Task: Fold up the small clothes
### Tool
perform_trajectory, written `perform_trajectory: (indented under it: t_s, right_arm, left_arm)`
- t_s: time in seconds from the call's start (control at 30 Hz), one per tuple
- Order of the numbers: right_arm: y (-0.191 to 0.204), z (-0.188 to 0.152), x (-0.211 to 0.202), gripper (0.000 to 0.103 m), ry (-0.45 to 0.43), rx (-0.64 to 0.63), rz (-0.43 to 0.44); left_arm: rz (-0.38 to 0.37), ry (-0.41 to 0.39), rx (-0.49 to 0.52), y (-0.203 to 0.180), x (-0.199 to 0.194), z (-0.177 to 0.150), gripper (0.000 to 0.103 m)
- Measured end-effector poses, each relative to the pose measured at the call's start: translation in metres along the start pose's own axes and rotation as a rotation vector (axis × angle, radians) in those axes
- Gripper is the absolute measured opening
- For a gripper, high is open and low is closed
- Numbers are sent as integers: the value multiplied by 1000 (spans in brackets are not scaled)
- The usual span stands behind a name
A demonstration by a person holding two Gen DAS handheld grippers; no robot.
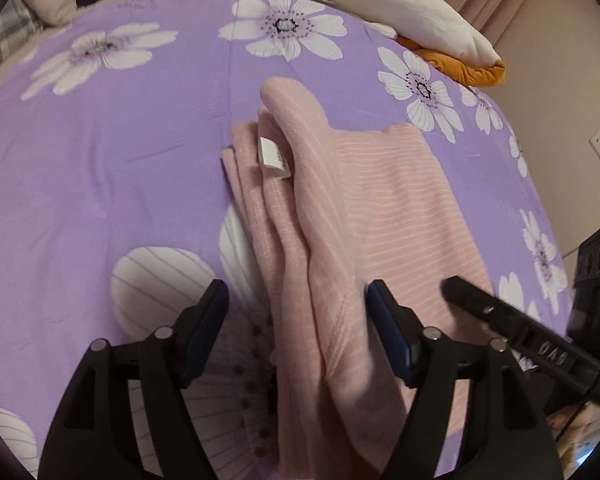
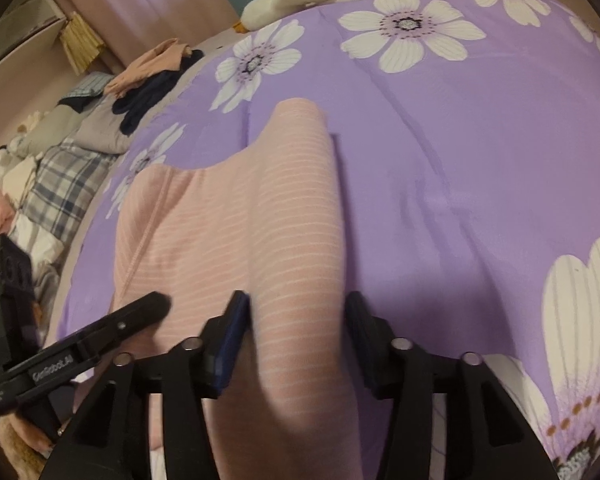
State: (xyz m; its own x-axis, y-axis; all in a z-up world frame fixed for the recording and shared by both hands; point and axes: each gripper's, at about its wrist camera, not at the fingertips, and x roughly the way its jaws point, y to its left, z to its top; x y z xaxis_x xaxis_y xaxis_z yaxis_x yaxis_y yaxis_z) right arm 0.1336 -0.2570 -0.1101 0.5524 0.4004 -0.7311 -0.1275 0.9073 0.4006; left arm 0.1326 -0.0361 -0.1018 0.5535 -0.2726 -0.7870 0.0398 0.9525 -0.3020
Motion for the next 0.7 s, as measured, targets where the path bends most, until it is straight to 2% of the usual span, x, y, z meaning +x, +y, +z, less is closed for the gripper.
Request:
perform_trajectory:
  t_s: [0.07, 0.17, 0.23, 0.33, 0.4, 0.47, 0.6, 0.7]
  right_arm:
    - [-2, 0, -6, 56, -5, 7, -5]
    - [-3, 1, -19, 62, -42, 8, -49]
    - [-4, 1, -31, 64, -73, 12, -63]
    - [-1, 2, -50, 70, -121, 18, -36]
    - [3, 1, -63, 80, -165, 9, -31]
    - [8, 0, -75, 85, -207, -1, -36]
    - [19, -3, -92, 87, -260, -32, -40]
    - [26, -4, -98, 88, -282, -53, -43]
  left_arm:
    - [51, -13, 30, -3, -6, -3, 79]
    - [81, -55, 62, -5, -22, -6, 79]
    - [68, -91, 68, -7, -36, -6, 81]
    - [32, -148, 47, -9, -61, -8, 92]
    - [13, -186, 32, -10, -78, -10, 97]
    - [2, -221, 24, -14, -91, -14, 99]
    - [-59, -274, 29, -19, -117, -22, 102]
    - [-78, -288, 22, -21, -131, -27, 102]
